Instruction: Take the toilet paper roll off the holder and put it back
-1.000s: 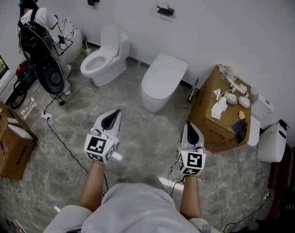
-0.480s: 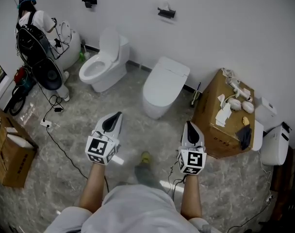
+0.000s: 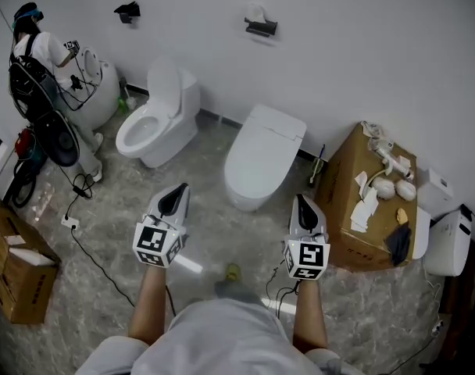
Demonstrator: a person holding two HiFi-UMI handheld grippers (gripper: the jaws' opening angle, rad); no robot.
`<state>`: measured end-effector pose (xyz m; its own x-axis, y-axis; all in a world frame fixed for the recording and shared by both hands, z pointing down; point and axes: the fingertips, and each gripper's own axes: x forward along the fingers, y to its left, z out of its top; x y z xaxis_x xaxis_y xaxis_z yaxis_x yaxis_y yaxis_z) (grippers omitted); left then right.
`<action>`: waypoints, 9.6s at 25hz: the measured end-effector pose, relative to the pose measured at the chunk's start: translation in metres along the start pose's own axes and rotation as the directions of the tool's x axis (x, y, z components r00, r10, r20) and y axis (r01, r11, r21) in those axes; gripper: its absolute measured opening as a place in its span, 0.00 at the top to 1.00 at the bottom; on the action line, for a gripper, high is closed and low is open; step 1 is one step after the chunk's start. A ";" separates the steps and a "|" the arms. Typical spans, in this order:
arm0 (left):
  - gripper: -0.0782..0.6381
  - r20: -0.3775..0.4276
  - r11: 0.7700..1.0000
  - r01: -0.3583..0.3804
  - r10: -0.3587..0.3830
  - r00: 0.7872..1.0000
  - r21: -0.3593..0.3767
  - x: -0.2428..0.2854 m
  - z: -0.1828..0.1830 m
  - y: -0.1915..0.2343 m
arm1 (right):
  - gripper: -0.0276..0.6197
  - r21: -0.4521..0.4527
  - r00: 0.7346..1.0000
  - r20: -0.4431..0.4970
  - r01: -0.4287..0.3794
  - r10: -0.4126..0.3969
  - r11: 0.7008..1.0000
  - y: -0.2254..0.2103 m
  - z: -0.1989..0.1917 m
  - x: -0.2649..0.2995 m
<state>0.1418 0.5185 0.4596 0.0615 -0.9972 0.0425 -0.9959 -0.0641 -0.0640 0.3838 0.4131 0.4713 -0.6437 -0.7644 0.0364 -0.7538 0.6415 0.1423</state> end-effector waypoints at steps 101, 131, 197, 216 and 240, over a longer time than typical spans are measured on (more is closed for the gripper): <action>0.89 0.026 0.947 0.321 -0.321 0.947 0.015 0.912 0.058 0.456 | 0.95 0.071 0.961 -0.028 0.278 -0.276 0.958 -0.260 0.041 0.912; 0.49 0.047 0.887 0.462 -0.463 0.885 0.023 1.020 0.092 0.415 | 0.95 0.071 0.950 -0.064 0.310 -0.306 0.948 -0.285 0.023 0.933; 0.46 0.171 0.823 0.562 -0.568 0.805 0.088 1.028 0.192 0.397 | 0.95 0.064 0.933 -0.062 0.357 -0.353 0.932 -0.259 0.031 0.910; 0.46 0.228 0.835 0.525 -0.550 0.803 0.163 1.020 0.247 0.404 | 0.96 0.074 0.932 -0.060 0.361 -0.358 0.929 -0.250 0.030 0.900; 0.46 0.199 0.831 0.532 -0.556 0.807 0.161 1.025 0.237 0.403 | 0.96 0.089 0.925 -0.060 0.380 -0.376 0.921 -0.254 0.033 0.900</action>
<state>-0.1805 -0.5390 0.2408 0.6163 -0.7769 -0.1290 -0.7842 -0.5903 -0.1912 -0.0084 -0.4351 0.4348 -0.3036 -0.9520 0.0393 -0.9505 0.3055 0.0569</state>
